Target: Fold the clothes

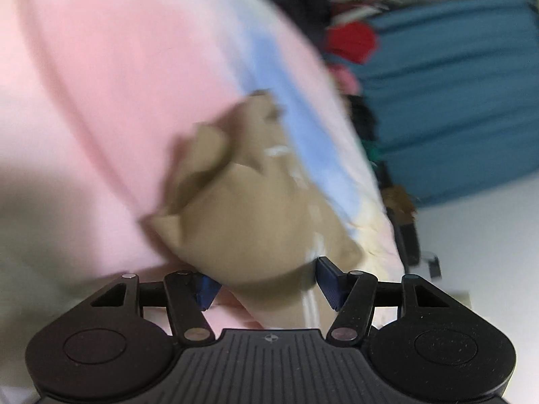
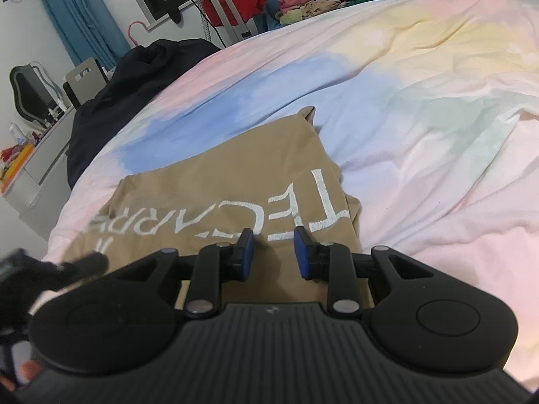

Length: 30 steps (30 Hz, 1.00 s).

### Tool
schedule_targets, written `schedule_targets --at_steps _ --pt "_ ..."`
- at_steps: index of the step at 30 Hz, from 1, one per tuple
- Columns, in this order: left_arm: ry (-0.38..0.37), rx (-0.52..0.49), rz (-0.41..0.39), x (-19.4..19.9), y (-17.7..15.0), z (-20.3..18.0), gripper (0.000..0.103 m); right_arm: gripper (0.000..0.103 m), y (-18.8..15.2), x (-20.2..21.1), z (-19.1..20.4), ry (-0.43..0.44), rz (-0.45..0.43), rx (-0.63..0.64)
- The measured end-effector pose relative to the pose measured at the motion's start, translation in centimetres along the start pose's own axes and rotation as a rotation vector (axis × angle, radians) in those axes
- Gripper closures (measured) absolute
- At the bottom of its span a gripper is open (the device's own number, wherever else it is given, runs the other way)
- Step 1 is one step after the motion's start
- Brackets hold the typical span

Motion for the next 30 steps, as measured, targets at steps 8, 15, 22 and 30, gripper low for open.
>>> schedule_targets --at_steps 8,15,22,30 --pt "-0.061 -0.048 -0.056 1.4 -0.2 -0.7 0.064 0.01 0.8 3.9 0.7 0.207 -0.025 -0.123" --pt "-0.185 -0.079 -0.088 2.1 -0.8 -1.9 0.071 0.002 -2.2 1.2 1.1 0.602 0.259 -0.5" --pt "-0.219 -0.006 -0.121 1.8 -0.4 -0.6 0.071 0.009 -4.4 -2.4 -4.0 0.434 0.238 -0.843" --pt "-0.185 -0.028 -0.137 2.7 -1.6 -0.5 0.071 0.061 -3.6 -2.2 -5.0 0.321 0.177 -0.826"
Point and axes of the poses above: each gripper's, at about its wrist camera, not at the fingertips, and x roughly against the way its jaws point, z to its left, y to its top, the point moved 2 cm from there along -x, roughly the way its jaws point, and after that the axes turned 8 degrees about -y, right-handed, at the moved point
